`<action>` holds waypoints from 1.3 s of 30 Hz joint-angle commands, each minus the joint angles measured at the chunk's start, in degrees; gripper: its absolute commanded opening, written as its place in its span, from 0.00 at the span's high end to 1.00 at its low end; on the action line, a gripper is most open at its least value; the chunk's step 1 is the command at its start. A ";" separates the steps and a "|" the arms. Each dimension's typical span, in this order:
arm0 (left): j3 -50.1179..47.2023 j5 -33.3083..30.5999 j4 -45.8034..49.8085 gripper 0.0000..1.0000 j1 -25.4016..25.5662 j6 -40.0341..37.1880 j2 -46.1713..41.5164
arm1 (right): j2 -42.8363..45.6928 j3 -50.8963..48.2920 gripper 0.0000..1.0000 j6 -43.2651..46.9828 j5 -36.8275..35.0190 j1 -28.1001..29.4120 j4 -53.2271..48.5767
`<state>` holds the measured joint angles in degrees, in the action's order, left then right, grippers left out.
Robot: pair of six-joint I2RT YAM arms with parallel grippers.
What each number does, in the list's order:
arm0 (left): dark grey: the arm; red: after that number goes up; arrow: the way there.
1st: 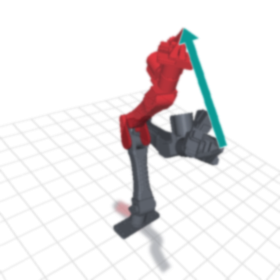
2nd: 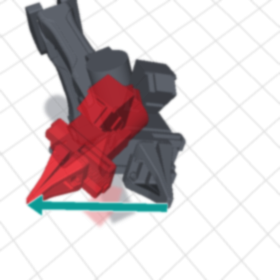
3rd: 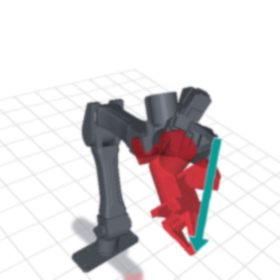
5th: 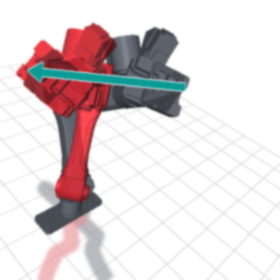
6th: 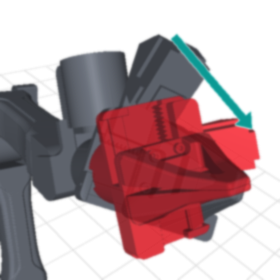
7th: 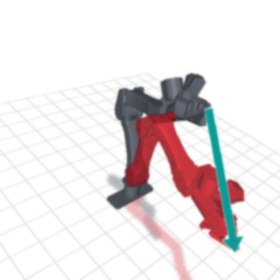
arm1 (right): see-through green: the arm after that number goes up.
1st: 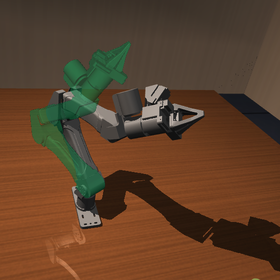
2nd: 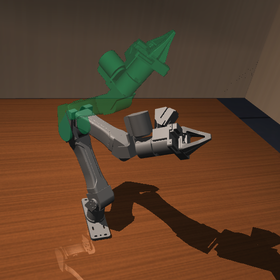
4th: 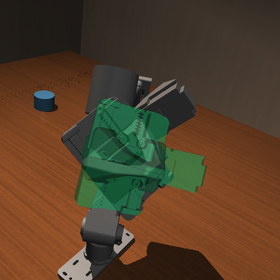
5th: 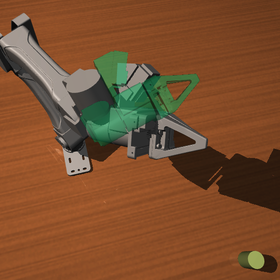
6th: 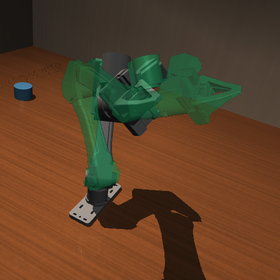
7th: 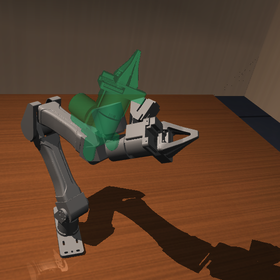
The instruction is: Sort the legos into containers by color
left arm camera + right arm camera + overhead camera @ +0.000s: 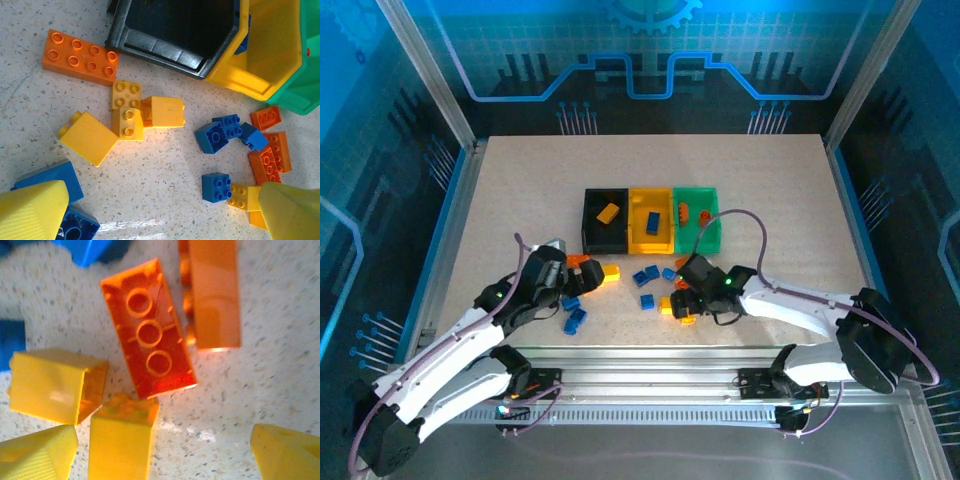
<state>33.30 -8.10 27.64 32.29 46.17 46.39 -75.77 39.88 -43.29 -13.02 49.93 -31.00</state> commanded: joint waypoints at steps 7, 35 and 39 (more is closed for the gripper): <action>-0.91 -0.86 0.84 0.01 -0.52 -0.01 0.09 | -5.89 0.80 0.23 -4.15 -3.02 4.28 4.69; -1.75 -5.17 5.19 0.01 -1.41 2.78 -3.34 | -25.79 44.28 0.64 14.29 3.14 -0.14 2.09; -1.77 -5.08 6.10 0.01 -1.67 2.80 -3.33 | -38.77 57.83 0.64 14.21 4.39 -2.23 -0.16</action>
<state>32.45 -12.21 31.57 31.22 48.12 43.53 -108.18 91.33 -30.76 -10.04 49.41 -28.60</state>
